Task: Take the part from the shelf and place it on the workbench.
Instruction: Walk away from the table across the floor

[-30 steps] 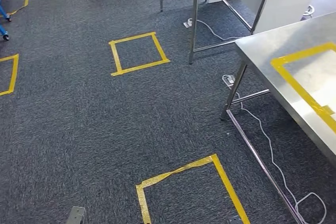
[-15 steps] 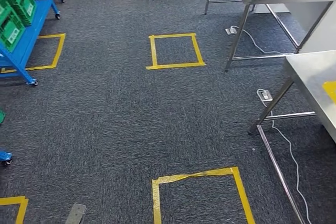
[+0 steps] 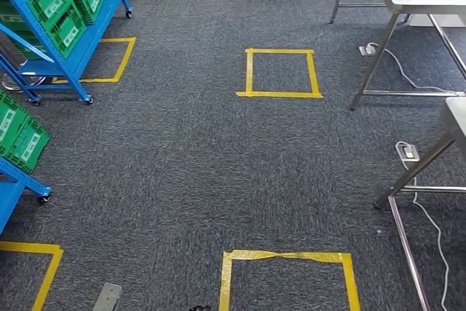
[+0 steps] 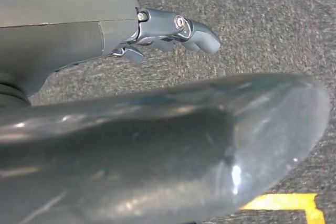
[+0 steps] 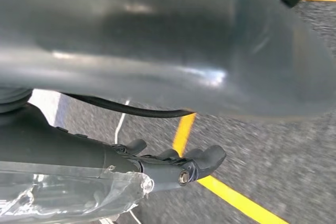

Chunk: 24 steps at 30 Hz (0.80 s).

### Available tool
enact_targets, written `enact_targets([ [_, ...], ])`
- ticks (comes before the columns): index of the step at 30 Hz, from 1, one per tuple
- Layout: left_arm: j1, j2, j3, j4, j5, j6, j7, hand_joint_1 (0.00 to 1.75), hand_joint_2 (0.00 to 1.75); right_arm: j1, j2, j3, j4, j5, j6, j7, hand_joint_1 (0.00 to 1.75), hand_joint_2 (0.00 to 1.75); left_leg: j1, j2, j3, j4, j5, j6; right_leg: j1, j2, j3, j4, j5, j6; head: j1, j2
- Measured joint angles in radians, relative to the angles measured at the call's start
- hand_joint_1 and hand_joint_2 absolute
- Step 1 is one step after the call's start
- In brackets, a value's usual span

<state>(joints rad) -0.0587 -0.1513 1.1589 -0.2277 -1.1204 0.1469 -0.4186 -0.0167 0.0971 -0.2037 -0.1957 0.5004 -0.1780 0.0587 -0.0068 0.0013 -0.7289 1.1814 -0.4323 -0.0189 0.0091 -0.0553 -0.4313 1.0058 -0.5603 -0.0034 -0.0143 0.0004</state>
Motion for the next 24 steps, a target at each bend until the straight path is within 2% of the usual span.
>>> enact_targets([
  [1,0.001,0.0,0.0,0.0,0.0,0.001,0.0,0.0,0.0,0.0,0.001,0.0,0.0,0.0,-0.001,-0.001,0.0,0.0,-0.009,0.024,0.021,-0.052,0.038,0.011,0.002,-0.012,0.014,-0.001,-0.014,0.002,0.0,0.0],
  [2,0.0,0.0,0.0,0.0,0.0,0.002,0.0,0.0,0.0,0.0,0.002,0.0,0.001,0.0,-0.002,-0.002,0.0,0.0,-0.017,0.047,0.041,-0.098,0.059,0.021,0.007,-0.023,0.025,0.0,-0.029,0.004,0.001,0.0],
  [3,-0.001,0.0,0.0,0.0,0.0,0.002,-0.001,0.0,0.0,-0.001,0.003,0.0,0.002,0.001,-0.003,-0.002,0.0,0.0,-0.024,0.064,0.053,-0.127,0.065,0.028,0.011,-0.036,0.032,-0.001,-0.039,0.006,0.003,0.0],
  [4,-0.002,0.001,0.0,0.0,0.0,0.003,-0.002,0.0,0.0,-0.004,0.004,0.0,0.003,0.001,-0.004,-0.003,0.0,0.0,-0.028,0.069,0.058,-0.136,0.057,0.032,0.014,-0.047,0.035,-0.004,-0.047,0.01,0.006,0.0],
  [5,-0.002,0.001,0.0,0.0,0.0,0.004,-0.003,0.0,0.0,-0.008,0.004,0.0,0.003,0.002,-0.005,-0.003,0.0,0.0,-0.028,0.059,0.06,-0.144,0.052,0.035,0.018,-0.059,0.042,-0.008,-0.052,0.013,0.009,0.0],
  [6,-0.001,0.0,0.0,0.0,0.0,0.004,-0.004,0.0,0.0,-0.01,0.005,0.0,0.003,0.002,-0.005,-0.004,0.0,0.0,-0.024,0.045,0.06,-0.147,0.049,0.037,0.018,-0.059,0.048,-0.012,-0.057,0.017,0.011,0.0],
  [8,-0.001,0.0,0.0,0.0,0.0,0.004,-0.005,0.0,0.0,-0.013,0.005,0.0,0.003,0.002,-0.006,-0.006,0.0,0.0,-0.015,0.022,0.067,-0.156,0.046,0.041,0.015,-0.014,0.038,0.024,-0.083,0.026,0.017,0.0],
  [9,-0.002,0.001,-0.001,0.0,0.0,0.004,-0.005,0.0,0.0,-0.013,0.005,0.0,0.003,0.003,-0.007,-0.007,0.0,0.0,-0.011,0.009,0.071,-0.16,0.045,0.043,0.012,0.019,0.009,0.079,-0.107,0.03,0.02,0.0],
  [10,-0.005,0.002,-0.001,0.0,0.0,0.005,-0.005,0.0,0.0,-0.013,0.006,0.0,0.004,0.003,-0.007,-0.008,0.0,0.0,-0.009,-0.004,0.073,-0.161,0.044,0.045,0.008,0.041,-0.036,0.154,-0.134,0.034,0.023,0.0],
  [11,-0.008,0.002,-0.001,0.0,0.0,0.005,-0.005,0.0,0.0,-0.012,0.006,0.0,0.004,0.003,-0.007,-0.007,0.0,0.0,-0.007,-0.018,0.074,-0.162,0.043,0.046,0.004,0.049,-0.086,0.231,-0.156,0.037,0.023,0.0],
  [12,-0.009,0.001,-0.001,0.0,-0.001,0.005,-0.005,0.0,0.0,-0.01,0.006,0.0,0.004,0.003,-0.007,-0.007,0.0,0.0,-0.005,-0.034,0.075,-0.162,0.042,0.046,0.001,0.052,-0.131,0.288,-0.163,0.041,0.024,0.0],
  [13,-0.008,0.001,-0.001,0.0,-0.001,0.005,-0.005,0.0,0.0,-0.009,0.006,0.0,0.005,0.003,-0.007,-0.007,0.0,0.0,-0.003,-0.05,0.077,-0.162,0.041,0.044,-0.003,0.052,-0.159,0.309,-0.149,0.044,0.024,0.0],
  [14,-0.007,0.001,-0.001,0.0,-0.001,0.005,-0.005,0.0,0.0,-0.008,0.006,0.0,0.005,0.003,-0.007,-0.007,0.0,0.0,-0.001,-0.065,0.08,-0.162,0.041,0.042,-0.006,0.054,-0.169,0.291,-0.115,0.046,0.024,0.0],
  [15,-0.006,0.001,-0.001,0.0,-0.002,0.005,-0.005,0.0,0.0,-0.007,0.006,0.0,0.005,0.004,-0.007,-0.007,0.0,0.0,0.002,-0.08,0.083,-0.161,0.041,0.038,-0.009,0.061,-0.161,0.241,-0.068,0.048,0.024,0.0],
  [16,-0.005,0.001,-0.001,0.0,-0.003,0.005,-0.006,0.0,0.0,-0.008,0.006,0.0,0.005,0.005,-0.007,-0.007,0.0,0.0,0.004,-0.095,0.085,-0.161,0.041,0.033,-0.013,0.08,-0.145,0.176,-0.022,0.049,0.025,0.0],
  [17,-0.006,0.001,-0.001,0.0,-0.005,0.005,-0.007,0.0,0.0,-0.008,0.006,0.0,0.005,0.006,-0.007,-0.007,0.0,0.0,0.005,-0.109,0.085,-0.159,0.042,0.026,-0.018,0.105,-0.128,0.116,0.011,0.05,0.025,0.0],
  [18,-0.006,0.001,-0.001,0.0,-0.008,0.006,-0.009,0.0,0.0,-0.009,0.007,0.0,0.005,0.008,-0.007,-0.007,0.0,0.0,0.006,-0.122,0.083,-0.159,0.045,0.018,-0.021,0.126,-0.116,0.074,0.031,0.048,0.024,0.0],
  [19,-0.006,0.002,-0.002,0.0,-0.012,0.006,-0.012,0.0,0.0,-0.01,0.007,0.0,0.006,0.01,-0.007,-0.008,0.0,0.0,0.007,-0.134,0.081,-0.161,0.048,0.009,-0.021,0.139,-0.111,0.053,0.038,0.043,0.024,0.0],
  [20,-0.004,0.002,-0.002,0.0,-0.015,0.007,-0.015,0.0,0.0,-0.011,0.007,0.0,0.006,0.013,-0.007,-0.008,0.0,0.0,0.009,-0.145,0.079,-0.165,0.055,0.0,-0.019,0.138,-0.109,0.047,0.041,0.036,0.024,0.0],
  [21,0.0,0.003,-0.003,0.0,-0.017,0.008,-0.017,0.0,0.0,-0.011,0.008,0.0,0.006,0.015,-0.007,-0.009,0.0,0.0,0.011,-0.152,0.077,-0.17,0.062,-0.009,-0.018,0.126,-0.111,0.045,0.049,0.027,0.024,0.0],
  [22,0.003,0.004,-0.004,0.0,-0.017,0.007,-0.019,0.0,0.0,-0.012,0.009,0.0,0.006,0.016,-0.007,-0.009,0.0,0.0,0.011,-0.139,0.074,-0.171,0.061,-0.015,-0.017,0.115,-0.112,0.041,0.058,0.019,0.023,0.0],
  [23,0.005,0.004,-0.004,0.0,-0.017,0.006,-0.019,0.0,0.0,-0.013,0.01,0.0,0.006,0.018,-0.007,-0.01,0.0,0.0,0.011,-0.113,0.066,-0.158,0.045,-0.02,-0.018,0.102,-0.113,0.036,0.068,0.01,0.019,0.0],
  [24,0.004,0.004,-0.004,0.0,-0.017,0.005,-0.019,0.0,0.0,-0.013,0.011,0.0,0.006,0.019,-0.007,-0.01,0.0,0.0,0.009,-0.08,0.052,-0.124,0.014,-0.022,-0.019,0.088,-0.117,0.031,0.076,0.004,0.015,0.0],
])
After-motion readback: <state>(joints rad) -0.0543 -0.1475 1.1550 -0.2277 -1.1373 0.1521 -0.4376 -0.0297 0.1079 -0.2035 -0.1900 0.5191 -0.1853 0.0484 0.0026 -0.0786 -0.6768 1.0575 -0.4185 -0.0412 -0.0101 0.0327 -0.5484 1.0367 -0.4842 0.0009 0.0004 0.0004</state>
